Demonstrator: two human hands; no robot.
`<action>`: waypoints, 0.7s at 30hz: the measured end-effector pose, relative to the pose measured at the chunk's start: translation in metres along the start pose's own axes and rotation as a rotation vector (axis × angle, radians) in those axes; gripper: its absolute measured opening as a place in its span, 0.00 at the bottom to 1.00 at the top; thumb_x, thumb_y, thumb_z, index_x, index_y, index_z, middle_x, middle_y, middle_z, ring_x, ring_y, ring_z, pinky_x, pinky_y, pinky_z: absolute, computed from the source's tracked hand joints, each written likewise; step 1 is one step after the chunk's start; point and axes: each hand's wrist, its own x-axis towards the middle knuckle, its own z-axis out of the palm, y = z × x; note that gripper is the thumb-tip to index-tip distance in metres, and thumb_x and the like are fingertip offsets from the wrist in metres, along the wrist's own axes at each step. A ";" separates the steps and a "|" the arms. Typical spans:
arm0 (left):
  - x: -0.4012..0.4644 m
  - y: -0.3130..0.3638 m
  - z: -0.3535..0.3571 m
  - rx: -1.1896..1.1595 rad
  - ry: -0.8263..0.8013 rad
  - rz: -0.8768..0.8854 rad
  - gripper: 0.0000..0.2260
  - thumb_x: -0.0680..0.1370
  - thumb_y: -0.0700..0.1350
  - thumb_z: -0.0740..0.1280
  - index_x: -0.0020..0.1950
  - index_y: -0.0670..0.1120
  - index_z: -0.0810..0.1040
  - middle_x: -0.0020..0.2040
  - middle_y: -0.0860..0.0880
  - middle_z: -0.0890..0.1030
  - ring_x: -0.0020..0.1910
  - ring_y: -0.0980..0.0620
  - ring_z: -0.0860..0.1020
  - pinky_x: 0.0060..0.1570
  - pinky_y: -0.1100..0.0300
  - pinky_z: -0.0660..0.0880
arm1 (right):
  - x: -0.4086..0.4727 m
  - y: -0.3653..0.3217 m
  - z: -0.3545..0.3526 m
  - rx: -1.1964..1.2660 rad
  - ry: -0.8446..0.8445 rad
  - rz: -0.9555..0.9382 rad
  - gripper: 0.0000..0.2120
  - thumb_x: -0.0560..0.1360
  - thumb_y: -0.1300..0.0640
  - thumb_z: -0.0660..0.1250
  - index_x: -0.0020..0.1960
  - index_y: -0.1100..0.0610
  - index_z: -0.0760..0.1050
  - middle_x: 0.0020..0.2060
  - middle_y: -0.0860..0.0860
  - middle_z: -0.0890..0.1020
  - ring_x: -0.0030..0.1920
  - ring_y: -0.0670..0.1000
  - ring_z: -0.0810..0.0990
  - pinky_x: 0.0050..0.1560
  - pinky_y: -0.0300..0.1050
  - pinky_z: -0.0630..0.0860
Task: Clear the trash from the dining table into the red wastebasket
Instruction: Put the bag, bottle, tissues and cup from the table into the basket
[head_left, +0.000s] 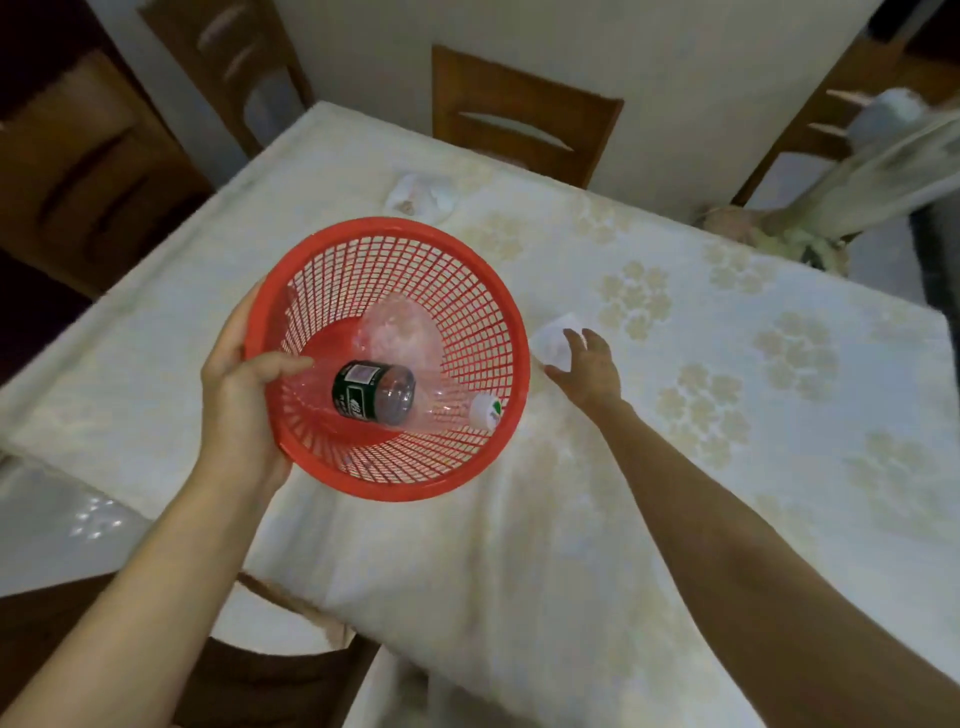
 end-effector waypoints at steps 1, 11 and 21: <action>0.006 0.000 0.003 0.001 0.007 -0.005 0.28 0.68 0.27 0.57 0.59 0.51 0.80 0.54 0.48 0.83 0.53 0.47 0.82 0.49 0.53 0.80 | 0.011 0.002 0.006 -0.010 -0.016 0.017 0.34 0.73 0.47 0.69 0.74 0.56 0.60 0.73 0.60 0.63 0.74 0.60 0.59 0.67 0.57 0.66; 0.027 -0.004 0.024 -0.007 0.034 -0.076 0.28 0.69 0.27 0.57 0.59 0.53 0.80 0.55 0.48 0.84 0.53 0.47 0.83 0.42 0.54 0.82 | 0.044 0.018 0.019 0.131 0.150 0.066 0.18 0.71 0.55 0.69 0.61 0.56 0.76 0.58 0.59 0.78 0.58 0.61 0.75 0.53 0.52 0.74; 0.027 0.000 0.052 -0.023 -0.019 -0.142 0.28 0.68 0.25 0.56 0.58 0.52 0.79 0.47 0.53 0.86 0.45 0.51 0.84 0.42 0.54 0.82 | -0.005 -0.035 -0.134 0.469 0.516 0.042 0.16 0.74 0.50 0.69 0.59 0.55 0.77 0.61 0.55 0.79 0.59 0.53 0.76 0.56 0.35 0.65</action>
